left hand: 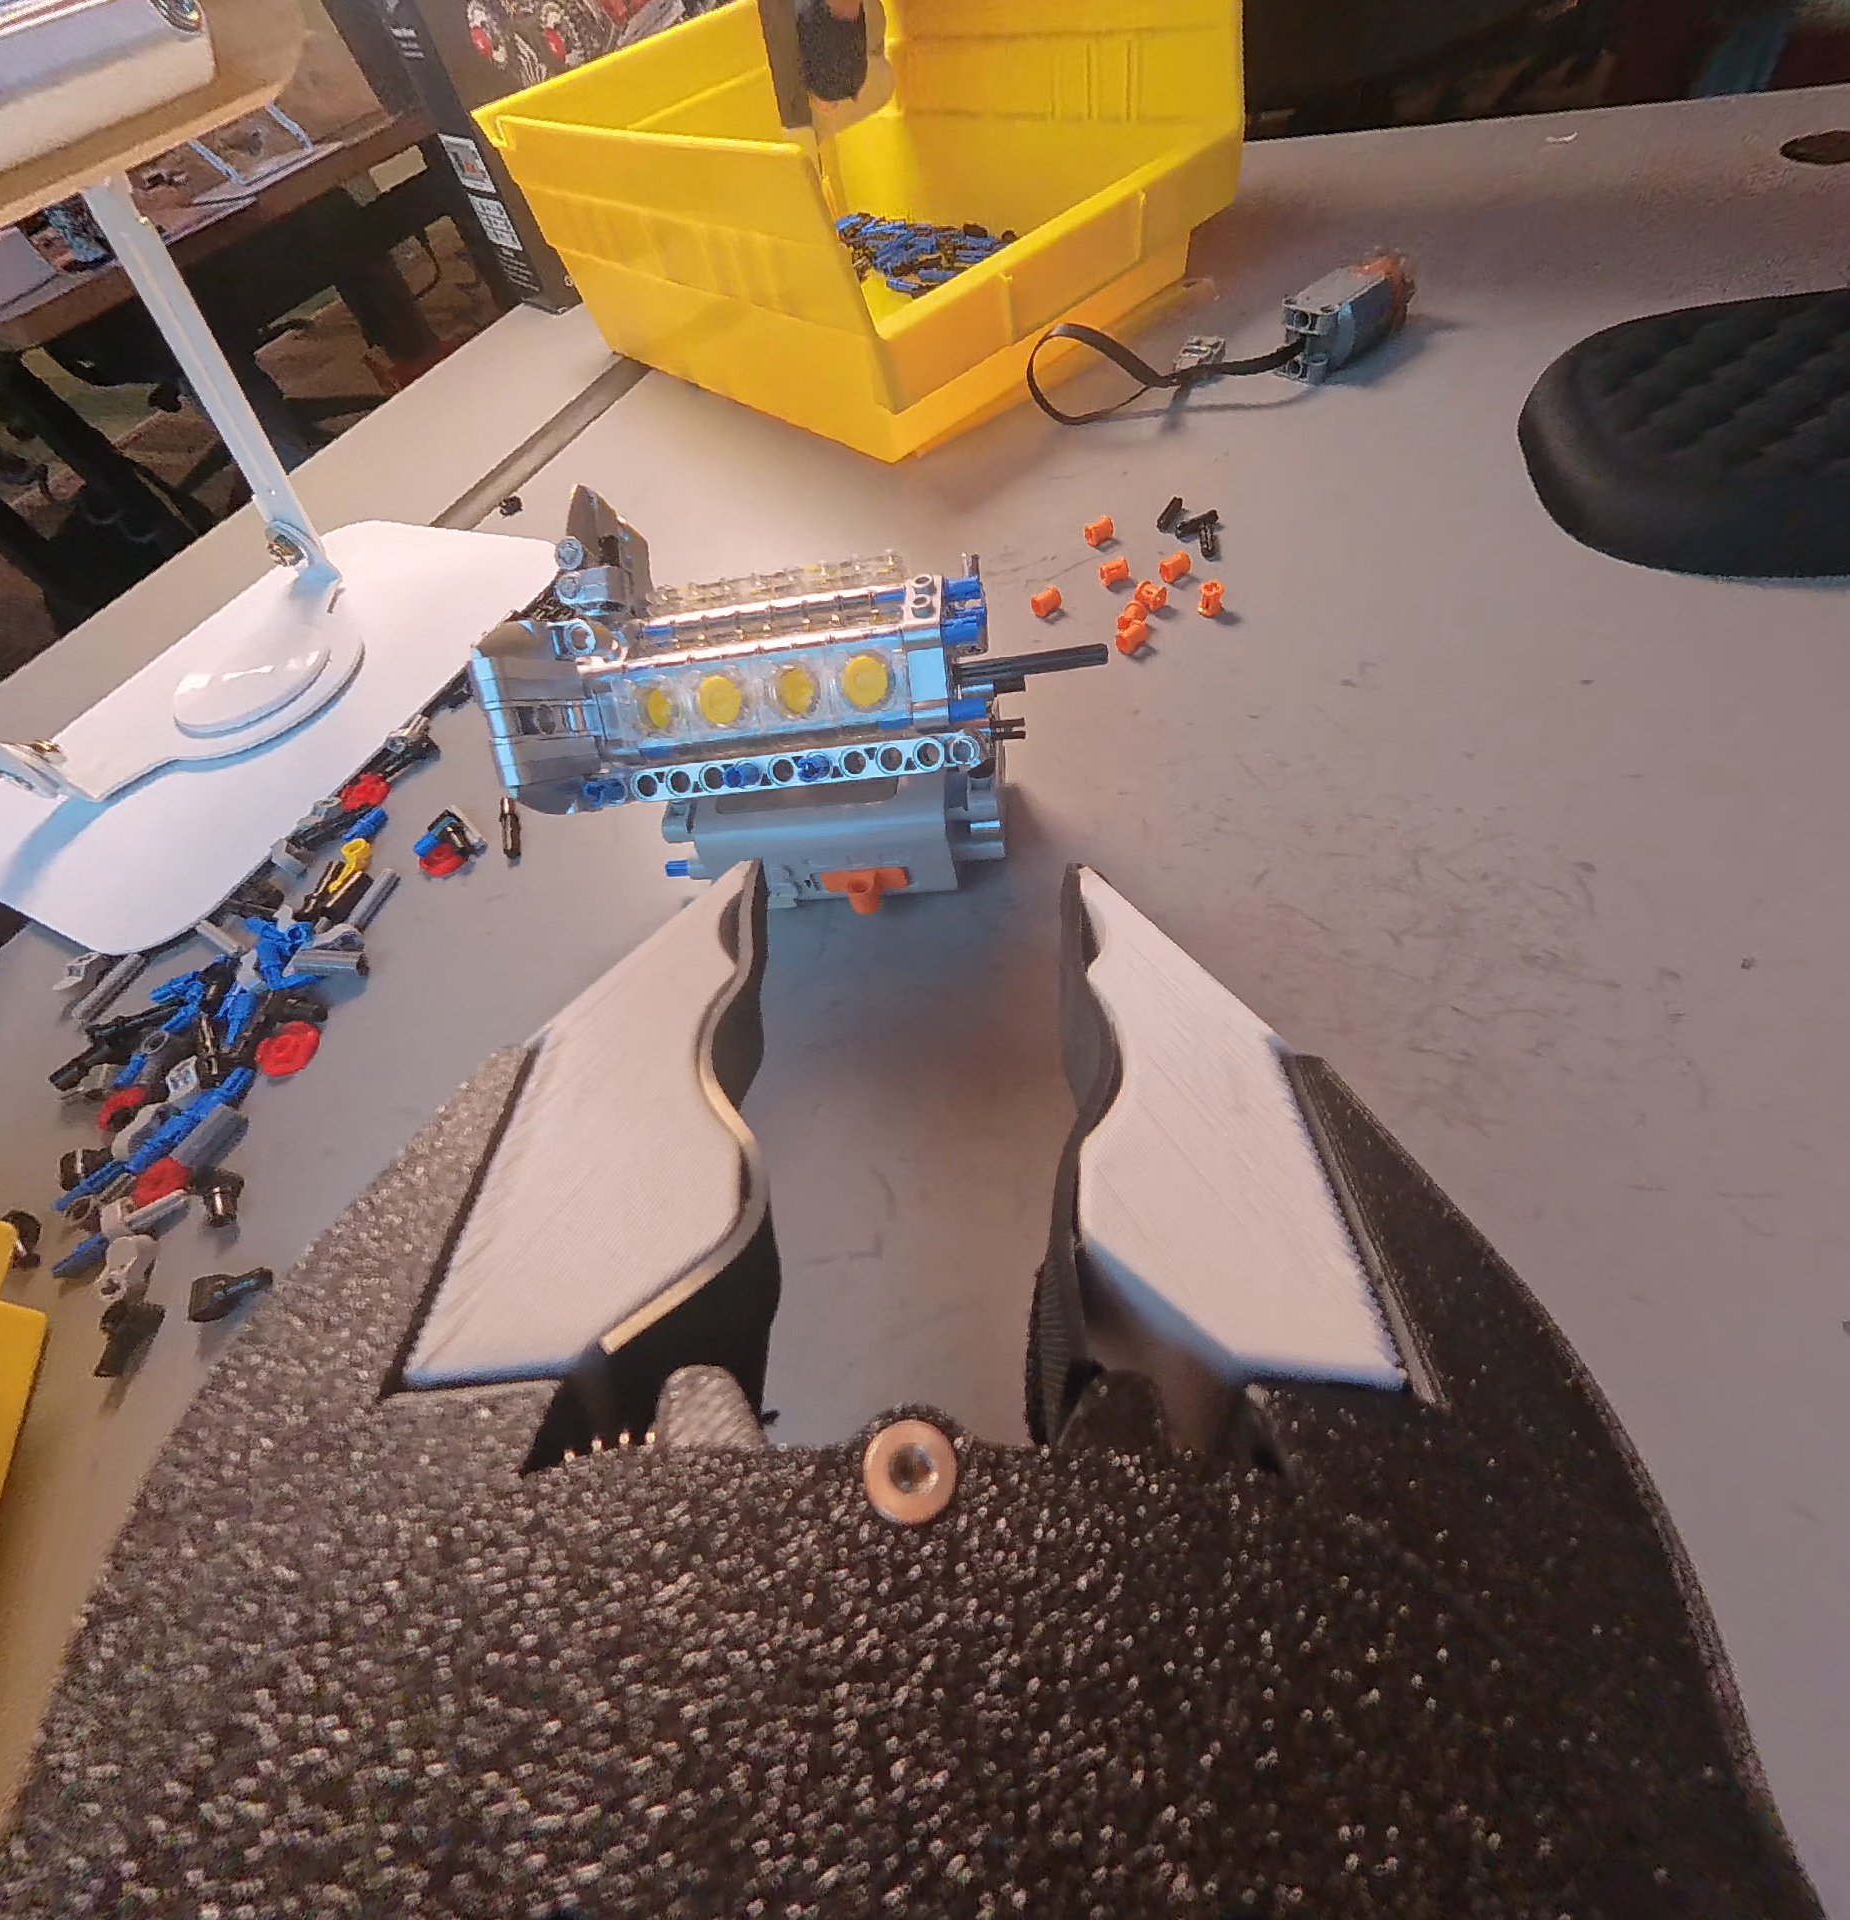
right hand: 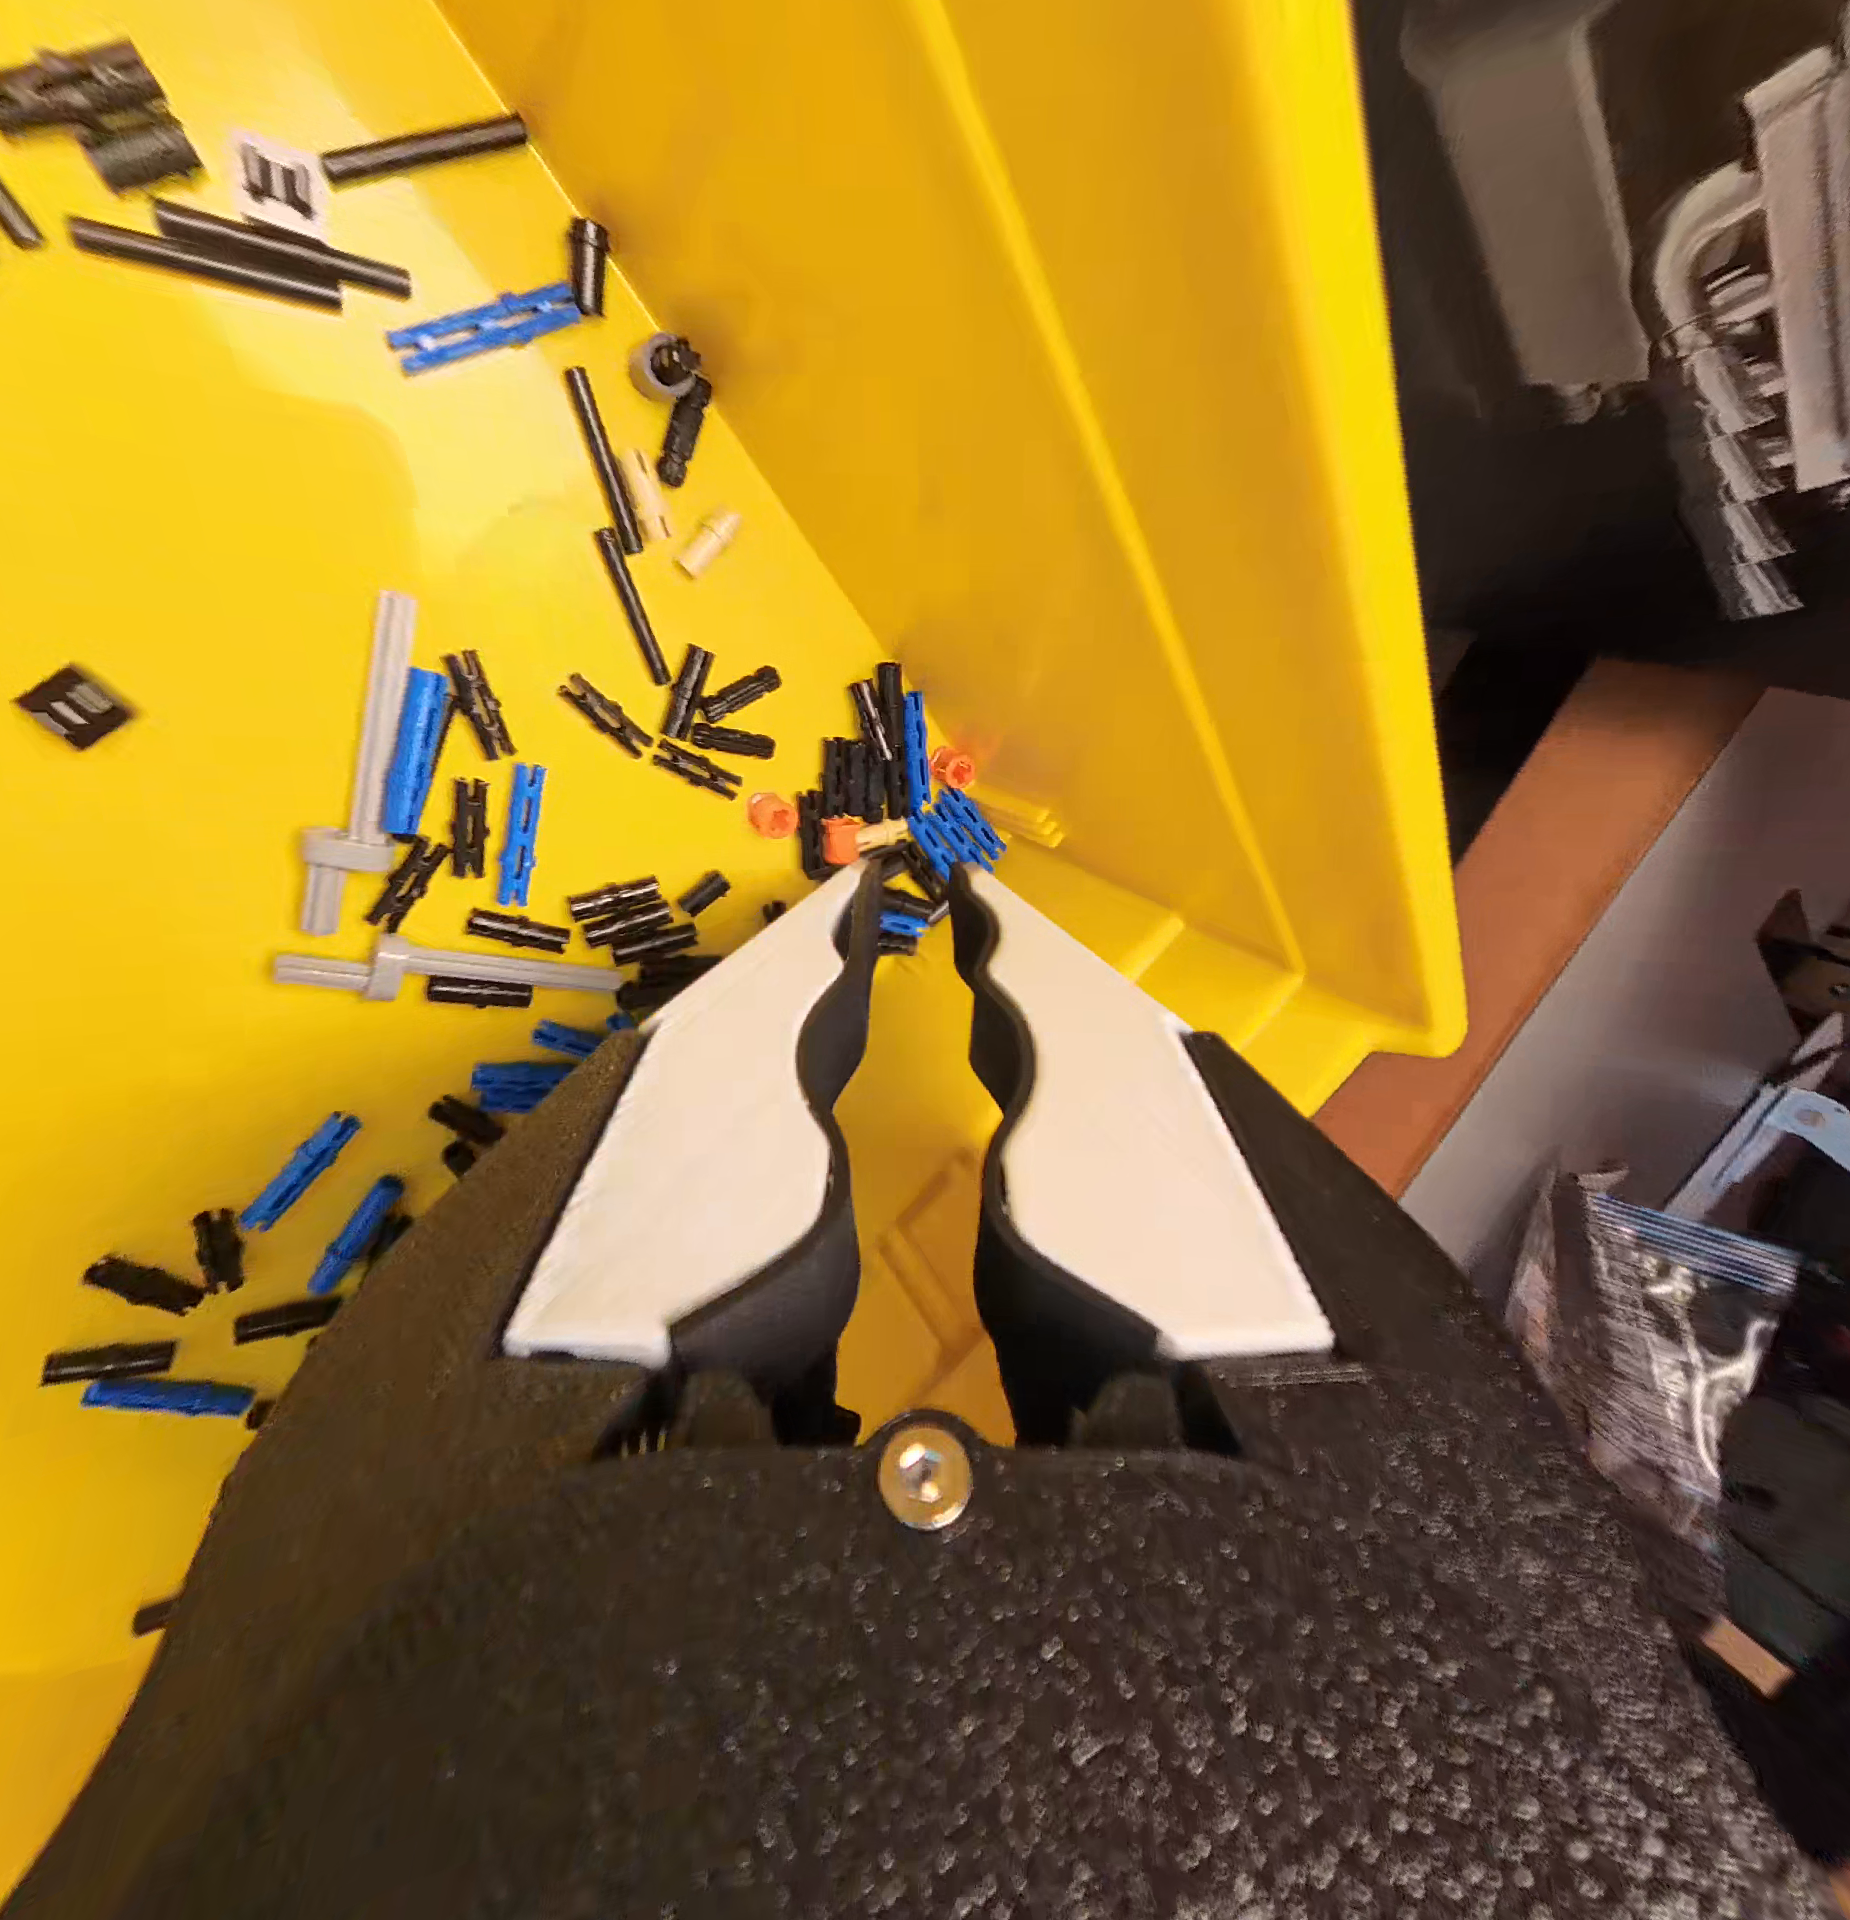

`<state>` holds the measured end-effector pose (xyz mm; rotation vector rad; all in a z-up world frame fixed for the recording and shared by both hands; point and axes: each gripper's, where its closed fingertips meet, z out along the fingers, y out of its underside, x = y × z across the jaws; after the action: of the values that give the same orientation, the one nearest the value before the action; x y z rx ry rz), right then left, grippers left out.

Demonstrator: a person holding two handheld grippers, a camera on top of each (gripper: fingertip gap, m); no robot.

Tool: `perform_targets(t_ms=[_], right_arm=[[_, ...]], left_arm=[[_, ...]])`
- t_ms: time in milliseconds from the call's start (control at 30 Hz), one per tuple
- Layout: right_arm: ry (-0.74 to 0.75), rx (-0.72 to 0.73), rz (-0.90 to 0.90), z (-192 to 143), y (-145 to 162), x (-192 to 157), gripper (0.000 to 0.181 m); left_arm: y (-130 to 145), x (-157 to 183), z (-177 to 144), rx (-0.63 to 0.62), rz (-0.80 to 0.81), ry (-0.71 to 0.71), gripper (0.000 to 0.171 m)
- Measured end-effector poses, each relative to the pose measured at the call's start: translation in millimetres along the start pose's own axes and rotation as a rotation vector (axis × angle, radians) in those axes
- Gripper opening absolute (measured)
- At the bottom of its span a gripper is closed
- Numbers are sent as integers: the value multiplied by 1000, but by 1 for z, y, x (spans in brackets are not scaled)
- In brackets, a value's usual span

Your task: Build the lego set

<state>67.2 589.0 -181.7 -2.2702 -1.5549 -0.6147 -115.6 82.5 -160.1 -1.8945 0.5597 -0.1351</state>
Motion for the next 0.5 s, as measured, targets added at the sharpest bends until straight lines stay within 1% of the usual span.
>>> perform_targets(t_ms=[67,200,267,333,400,433,467,500], right_arm=[[26,-55,-23,8,3,4,12],[17,-91,-52,16,1,0,11],[23,-81,-79,18,-2,-2,6],[-6,-45,-85,17,-7,-7,2],[-107,24,-48,10,-17,-20,5],[-172,62,-25,3,-23,-27,11],[-212,95,-1,-2,-28,-30,12],[-217,123,11,-8,-32,-28,12]], left_arm=[[0,-1,0,4,-9,4,54],[-1,-2,-1,9,-22,10,54],[-1,-2,-1,12,-26,12,54],[-2,-2,-1,13,-28,13,54],[-2,-2,-1,13,-28,14,54],[-1,-2,-1,12,-27,14,54],[-1,-2,-1,11,-27,14,54],[-1,-2,-1,11,-26,14,54]])
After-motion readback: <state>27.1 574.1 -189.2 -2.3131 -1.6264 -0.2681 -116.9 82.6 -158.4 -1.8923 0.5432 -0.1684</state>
